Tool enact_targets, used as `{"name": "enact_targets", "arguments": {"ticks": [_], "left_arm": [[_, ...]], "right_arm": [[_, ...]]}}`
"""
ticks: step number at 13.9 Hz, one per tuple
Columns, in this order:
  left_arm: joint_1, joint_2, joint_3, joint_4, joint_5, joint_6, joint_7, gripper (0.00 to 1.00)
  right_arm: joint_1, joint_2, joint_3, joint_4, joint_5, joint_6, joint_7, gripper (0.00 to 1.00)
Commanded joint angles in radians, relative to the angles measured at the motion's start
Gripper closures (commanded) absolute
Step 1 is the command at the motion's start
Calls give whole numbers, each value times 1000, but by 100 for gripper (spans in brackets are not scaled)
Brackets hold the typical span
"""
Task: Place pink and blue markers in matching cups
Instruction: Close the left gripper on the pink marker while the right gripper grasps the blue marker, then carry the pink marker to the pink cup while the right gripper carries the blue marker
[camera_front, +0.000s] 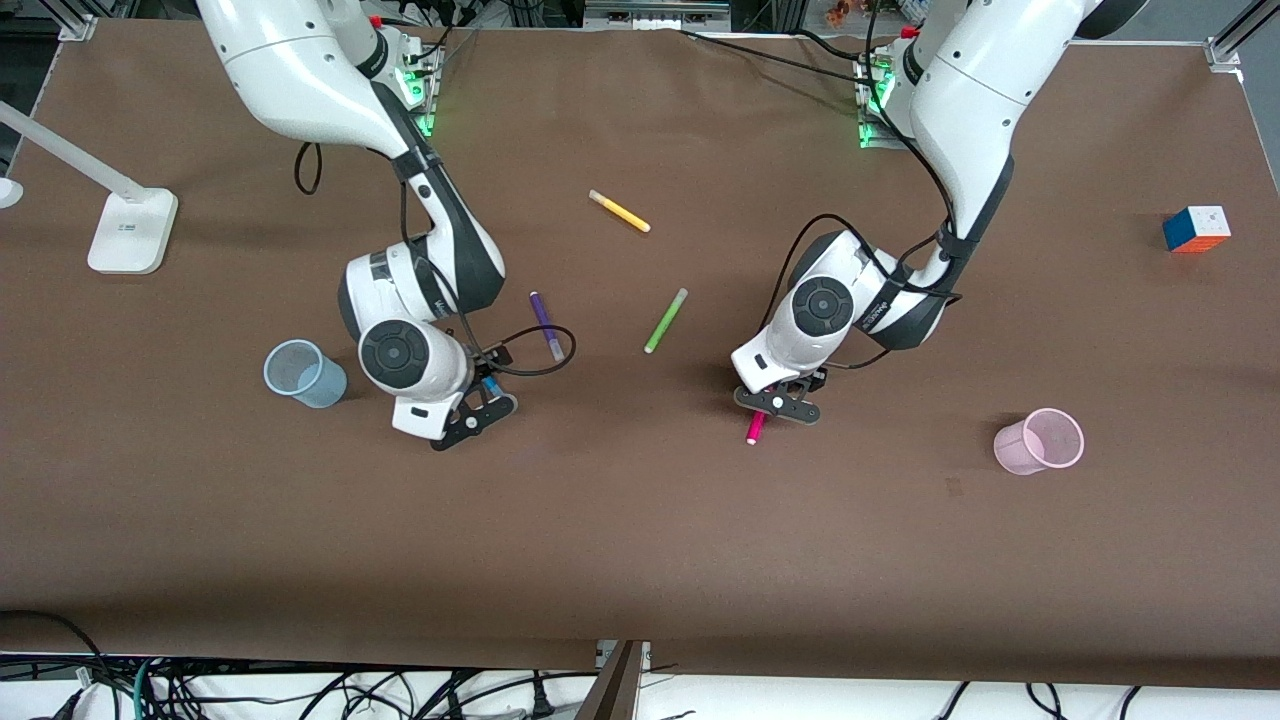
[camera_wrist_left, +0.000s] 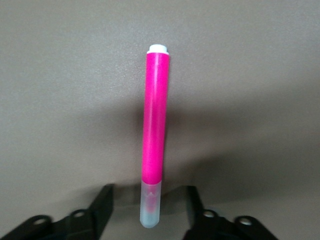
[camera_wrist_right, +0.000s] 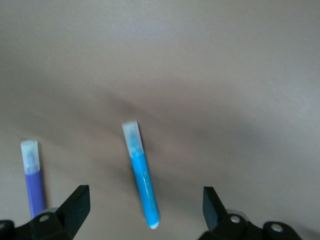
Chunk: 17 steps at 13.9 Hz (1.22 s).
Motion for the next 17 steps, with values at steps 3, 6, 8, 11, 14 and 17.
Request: {"name": "enact_targets", "arguments": {"ticks": [3, 6, 8, 11, 14, 17], "left_arm": [[3, -26, 3, -2, 26, -47, -48, 100], [40, -96, -9, 5, 13, -176, -10, 100], [82, -156, -29, 12, -17, -271, 59, 100], [145, -225, -31, 128, -60, -576, 264, 100], [240, -221, -25, 359, -54, -904, 479, 100], [328, -212, -5, 429, 57, -1011, 699, 100]], "right_arm": [[30, 36, -3, -39, 13, 115, 14, 0], [37, 42, -3, -88, 12, 215, 11, 0], [37, 44, -3, -114, 13, 247, 12, 1], [37, 36, -3, -114, 13, 237, 12, 74], [38, 35, -3, -114, 10, 238, 3, 98], [40, 28, -3, -114, 10, 237, 5, 100]]}}
